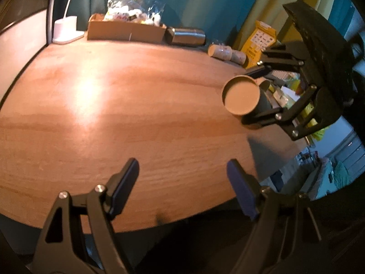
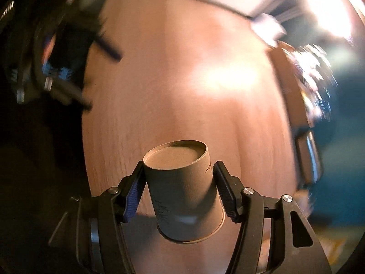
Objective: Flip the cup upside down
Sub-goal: 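Rotate the right gripper to turn the cup rim-down and lower it onto the table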
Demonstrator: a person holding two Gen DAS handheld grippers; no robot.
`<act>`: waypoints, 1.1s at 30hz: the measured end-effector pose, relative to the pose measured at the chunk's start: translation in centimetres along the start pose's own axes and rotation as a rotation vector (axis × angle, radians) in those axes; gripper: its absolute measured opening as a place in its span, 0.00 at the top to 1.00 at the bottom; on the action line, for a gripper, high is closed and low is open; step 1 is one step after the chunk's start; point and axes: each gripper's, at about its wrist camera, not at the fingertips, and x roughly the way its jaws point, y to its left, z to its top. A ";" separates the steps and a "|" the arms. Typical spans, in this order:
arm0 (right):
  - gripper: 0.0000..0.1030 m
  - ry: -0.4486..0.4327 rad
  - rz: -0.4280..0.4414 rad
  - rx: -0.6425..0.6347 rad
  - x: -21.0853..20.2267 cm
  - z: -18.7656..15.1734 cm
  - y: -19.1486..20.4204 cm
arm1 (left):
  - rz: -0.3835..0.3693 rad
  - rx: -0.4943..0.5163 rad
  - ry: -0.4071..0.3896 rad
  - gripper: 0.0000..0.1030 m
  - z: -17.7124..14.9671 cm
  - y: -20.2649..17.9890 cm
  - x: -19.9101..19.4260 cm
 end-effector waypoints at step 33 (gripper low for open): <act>0.38 -0.710 -0.294 1.038 -2.8 -18.3 2.9 | 0.059 0.097 0.003 0.22 1.9 -8.0 5.2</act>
